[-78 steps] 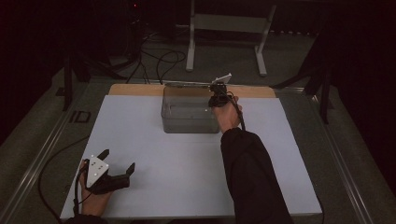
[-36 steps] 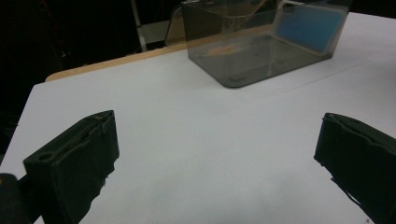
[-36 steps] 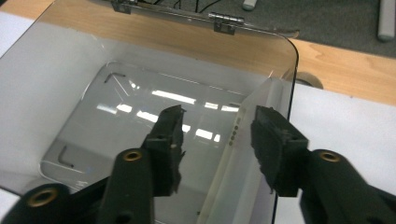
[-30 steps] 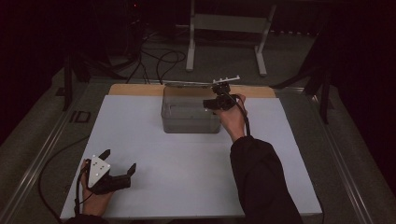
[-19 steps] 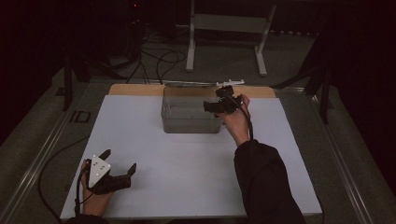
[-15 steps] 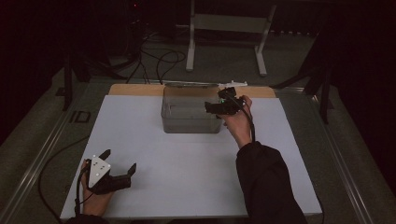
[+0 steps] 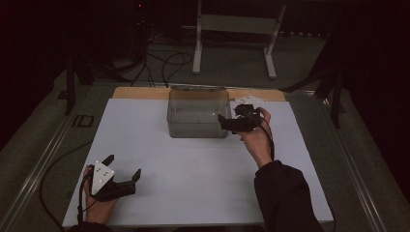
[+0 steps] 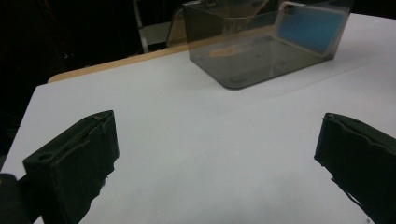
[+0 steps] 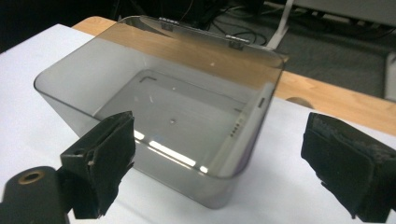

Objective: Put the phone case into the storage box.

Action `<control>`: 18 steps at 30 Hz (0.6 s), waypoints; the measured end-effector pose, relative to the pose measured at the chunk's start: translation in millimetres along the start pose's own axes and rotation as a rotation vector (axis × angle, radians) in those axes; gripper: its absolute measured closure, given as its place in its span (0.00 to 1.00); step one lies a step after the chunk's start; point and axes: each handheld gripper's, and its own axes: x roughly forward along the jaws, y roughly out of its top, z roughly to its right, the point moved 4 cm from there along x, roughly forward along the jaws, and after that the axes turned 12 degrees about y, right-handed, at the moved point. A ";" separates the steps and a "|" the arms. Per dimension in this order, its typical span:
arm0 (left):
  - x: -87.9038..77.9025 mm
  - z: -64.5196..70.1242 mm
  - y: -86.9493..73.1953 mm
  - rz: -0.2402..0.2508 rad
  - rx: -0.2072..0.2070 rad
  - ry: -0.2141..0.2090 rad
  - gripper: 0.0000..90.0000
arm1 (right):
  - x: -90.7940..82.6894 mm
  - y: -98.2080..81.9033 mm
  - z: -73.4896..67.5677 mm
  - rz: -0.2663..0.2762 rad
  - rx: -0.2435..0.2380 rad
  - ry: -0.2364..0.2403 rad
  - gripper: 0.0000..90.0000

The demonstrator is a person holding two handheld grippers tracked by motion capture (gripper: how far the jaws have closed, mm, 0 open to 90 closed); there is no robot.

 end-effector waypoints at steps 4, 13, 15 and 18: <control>-0.5 -0.5 0.6 0.002 -0.003 0.004 0.01 | -16.1 -7.1 -2.5 0.032 -0.015 0.015 0.11; -2.4 -1.0 4.3 0.012 -0.012 0.001 0.01 | -49.6 -39.4 -3.7 0.058 -0.054 0.029 0.11; -3.3 -1.4 5.5 0.016 -0.019 0.001 0.01 | -55.9 -48.6 -2.7 0.053 -0.068 0.015 0.11; -4.7 -3.0 7.8 0.024 -0.038 -0.003 0.01 | -64.5 -61.2 -0.8 0.055 -0.043 0.022 0.11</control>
